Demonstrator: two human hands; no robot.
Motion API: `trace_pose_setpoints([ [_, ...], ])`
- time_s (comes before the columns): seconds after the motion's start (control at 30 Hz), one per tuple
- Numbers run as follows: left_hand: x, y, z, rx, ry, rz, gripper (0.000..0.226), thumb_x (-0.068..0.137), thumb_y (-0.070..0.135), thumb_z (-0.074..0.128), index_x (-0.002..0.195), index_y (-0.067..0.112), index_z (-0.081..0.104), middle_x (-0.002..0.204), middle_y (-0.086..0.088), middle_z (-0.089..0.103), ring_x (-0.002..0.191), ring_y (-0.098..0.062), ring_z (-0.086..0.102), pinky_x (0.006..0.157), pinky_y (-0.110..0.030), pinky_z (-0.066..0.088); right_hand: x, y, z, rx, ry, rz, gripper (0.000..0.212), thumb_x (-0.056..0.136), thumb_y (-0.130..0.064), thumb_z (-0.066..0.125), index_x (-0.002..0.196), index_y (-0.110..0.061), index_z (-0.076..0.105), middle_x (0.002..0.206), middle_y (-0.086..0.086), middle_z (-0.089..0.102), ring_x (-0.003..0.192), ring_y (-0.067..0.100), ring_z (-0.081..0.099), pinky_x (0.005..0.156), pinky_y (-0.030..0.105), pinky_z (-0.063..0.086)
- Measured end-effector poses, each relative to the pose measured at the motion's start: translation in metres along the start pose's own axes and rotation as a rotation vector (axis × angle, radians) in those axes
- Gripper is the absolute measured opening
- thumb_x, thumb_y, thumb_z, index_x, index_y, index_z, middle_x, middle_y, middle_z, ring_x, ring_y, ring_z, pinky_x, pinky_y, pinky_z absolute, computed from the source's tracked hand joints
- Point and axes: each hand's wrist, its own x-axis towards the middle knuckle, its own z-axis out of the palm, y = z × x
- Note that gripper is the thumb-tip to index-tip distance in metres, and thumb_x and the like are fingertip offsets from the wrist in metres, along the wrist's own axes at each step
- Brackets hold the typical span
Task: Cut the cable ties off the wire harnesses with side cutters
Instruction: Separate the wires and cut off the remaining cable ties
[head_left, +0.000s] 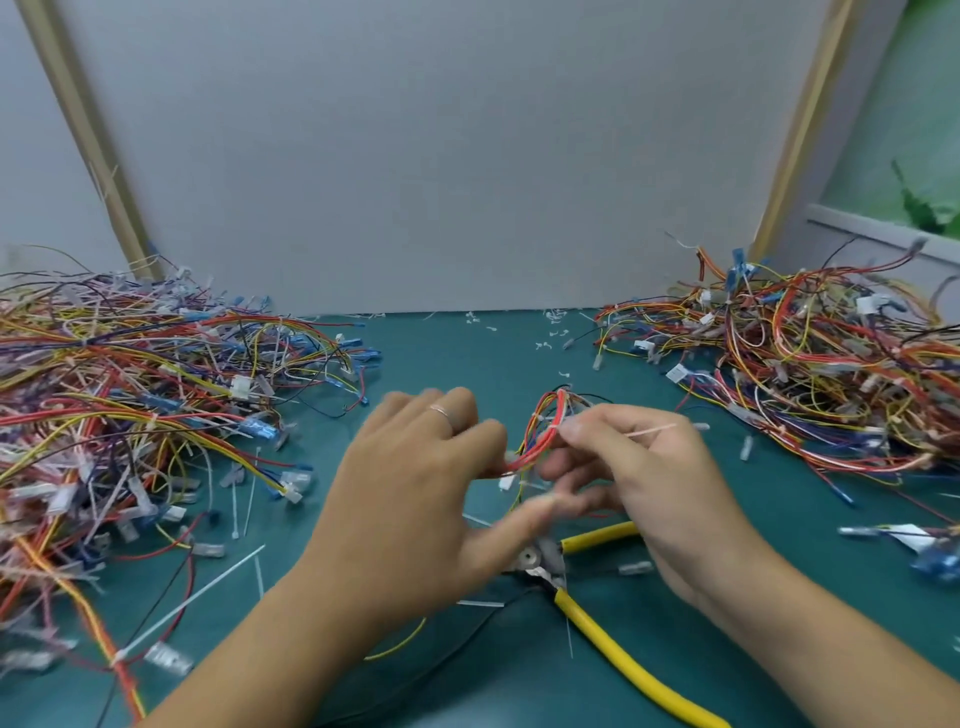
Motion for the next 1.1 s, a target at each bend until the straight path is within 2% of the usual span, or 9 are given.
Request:
trace_pose_setpoints([
  [0.1, 0.003, -0.002, -0.007, -0.167, 0.103, -0.233, 0.038, 0.091, 0.055, 0.051, 0.079, 0.021, 0.064, 0.084, 0.007, 0.057, 0.081, -0.014, 0.052, 0.071, -0.024, 0.035, -0.002, 0.002, 0.002, -0.038, -0.142, -0.043, 0.019, 0.096, -0.003, 0.056, 0.086, 0.000, 0.072, 0.071, 0.009, 0.070, 0.054, 0.014, 0.058, 0.043, 0.024, 0.051],
  [0.2, 0.006, -0.002, -0.003, -0.383, -0.021, -0.335, 0.020, 0.095, 0.041, 0.056, 0.092, 0.026, 0.070, 0.090, 0.016, 0.067, 0.088, 0.001, 0.059, 0.072, -0.014, 0.040, -0.001, 0.005, 0.003, -0.056, -0.200, -0.057, 0.016, 0.095, -0.004, 0.059, 0.092, -0.003, 0.075, 0.075, 0.007, 0.070, 0.054, 0.012, 0.057, 0.042, 0.023, 0.050],
  [0.33, 0.006, -0.007, 0.002, -0.686, -0.243, -0.444, 0.026, 0.096, 0.033, 0.056, 0.086, 0.018, 0.075, 0.081, -0.005, 0.073, 0.083, -0.027, 0.067, 0.076, -0.045, 0.052, -0.002, 0.006, 0.002, -0.143, -0.168, -0.072, 0.013, 0.091, -0.007, 0.067, 0.082, -0.006, 0.077, 0.067, 0.006, 0.068, 0.049, 0.015, 0.057, 0.040, 0.024, 0.049],
  [0.37, 0.006, -0.009, 0.002, -0.725, -0.248, -0.461, 0.024, 0.097, 0.029, 0.058, 0.086, 0.017, 0.076, 0.081, -0.007, 0.074, 0.084, -0.029, 0.067, 0.079, -0.046, 0.053, -0.002, 0.006, 0.001, -0.156, -0.142, -0.071, 0.013, 0.088, -0.009, 0.070, 0.077, -0.006, 0.076, 0.064, 0.007, 0.067, 0.047, 0.015, 0.057, 0.039, 0.024, 0.049],
  [0.53, 0.008, -0.006, 0.003, -0.903, -0.205, -0.587, 0.021, 0.093, 0.017, 0.063, 0.076, 0.016, 0.075, 0.077, -0.002, 0.075, 0.071, -0.007, 0.064, 0.067, -0.014, 0.048, -0.003, 0.005, 0.003, -0.106, -0.133, -0.049, 0.014, 0.088, -0.004, 0.069, 0.074, -0.004, 0.070, 0.059, 0.004, 0.062, 0.046, 0.016, 0.058, 0.039, 0.025, 0.049],
  [0.7, 0.007, -0.004, 0.005, -0.938, -0.176, -0.610, 0.023, 0.068, 0.037, 0.071, 0.073, 0.015, 0.072, 0.075, -0.022, 0.066, 0.065, -0.015, 0.055, 0.064, -0.029, 0.039, -0.008, 0.007, 0.006, -0.240, -0.186, -0.131, 0.016, 0.094, -0.010, 0.064, 0.078, -0.008, 0.066, 0.055, 0.002, 0.061, 0.040, 0.017, 0.053, 0.038, 0.024, 0.043],
  [0.8, 0.007, -0.005, 0.006, -0.941, -0.158, -0.626, 0.020, 0.070, 0.031, 0.067, 0.071, 0.012, 0.072, 0.073, -0.019, 0.069, 0.066, -0.016, 0.059, 0.067, -0.030, 0.044, -0.009, 0.007, 0.005, -0.266, -0.252, -0.111, 0.019, 0.096, -0.010, 0.059, 0.078, -0.010, 0.064, 0.050, 0.002, 0.055, 0.036, 0.012, 0.042, 0.038, 0.019, 0.034],
  [0.9, 0.006, -0.007, 0.008, -0.928, -0.152, -0.623, 0.020, 0.072, 0.028, 0.063, 0.070, 0.010, 0.070, 0.070, -0.013, 0.070, 0.065, -0.014, 0.060, 0.066, -0.026, 0.046, -0.009, 0.006, 0.006, -0.299, -0.318, -0.149, 0.020, 0.098, -0.006, 0.057, 0.078, -0.006, 0.060, 0.055, 0.004, 0.042, 0.048, 0.010, 0.031, 0.047, 0.019, 0.026],
  [1.1, 0.007, -0.009, 0.010, -0.924, -0.123, -0.633, 0.024, 0.072, 0.028, 0.062, 0.069, 0.005, 0.069, 0.065, -0.007, 0.070, 0.059, -0.010, 0.056, 0.058, -0.019, 0.042, -0.009, 0.003, 0.004, -0.295, -0.352, -0.192, 0.021, 0.096, -0.006, 0.059, 0.076, -0.012, 0.061, 0.062, 0.009, 0.039, 0.059, 0.016, 0.031, 0.054, 0.026, 0.026],
])
